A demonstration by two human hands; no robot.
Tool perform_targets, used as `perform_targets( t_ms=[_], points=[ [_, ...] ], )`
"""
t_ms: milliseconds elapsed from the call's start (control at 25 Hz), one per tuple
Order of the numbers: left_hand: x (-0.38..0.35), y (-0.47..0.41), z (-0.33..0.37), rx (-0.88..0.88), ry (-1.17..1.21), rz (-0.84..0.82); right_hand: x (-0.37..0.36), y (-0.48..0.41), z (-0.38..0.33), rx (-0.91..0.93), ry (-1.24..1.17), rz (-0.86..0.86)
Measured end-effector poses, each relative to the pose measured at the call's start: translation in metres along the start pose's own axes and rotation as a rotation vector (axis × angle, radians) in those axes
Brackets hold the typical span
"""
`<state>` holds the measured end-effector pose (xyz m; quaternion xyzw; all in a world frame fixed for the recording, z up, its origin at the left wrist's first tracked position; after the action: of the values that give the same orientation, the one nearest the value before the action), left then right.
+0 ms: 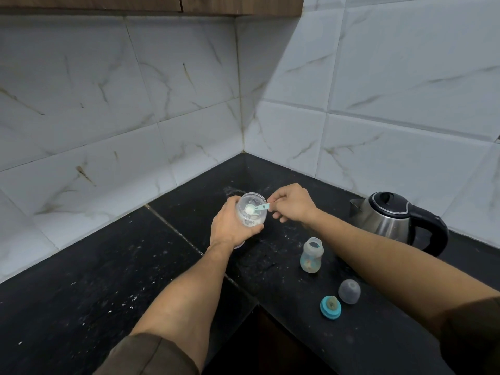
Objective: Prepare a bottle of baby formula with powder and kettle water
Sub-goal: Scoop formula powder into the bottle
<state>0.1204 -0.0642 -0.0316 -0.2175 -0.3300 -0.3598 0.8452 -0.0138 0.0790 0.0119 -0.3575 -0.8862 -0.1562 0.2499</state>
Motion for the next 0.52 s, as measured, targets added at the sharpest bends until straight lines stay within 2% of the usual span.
perform_targets(
  t_ms=[240, 520],
  points=[
    [-0.016, 0.011, -0.026, 0.089, 0.007, -0.125, -0.007, 0.002, 0.029, -0.263, -0.317, -0.059],
    [-0.047, 0.028, -0.057, 0.209, 0.055, -0.283, -0.013, 0.009, 0.041, -0.355, -0.389, -0.076]
  ],
)
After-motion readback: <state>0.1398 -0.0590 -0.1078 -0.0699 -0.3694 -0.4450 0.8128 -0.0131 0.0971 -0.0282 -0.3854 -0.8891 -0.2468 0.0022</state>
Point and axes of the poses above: each hand's wrist, its own y-axis away from the middle knuckle, its own x-axis out of the back of the hand, z = x × y, the point moved 8 cm from there along -y, towards the middle knuckle, and after that the axes turned 5 degrees about -z, right-handed, at the moved point
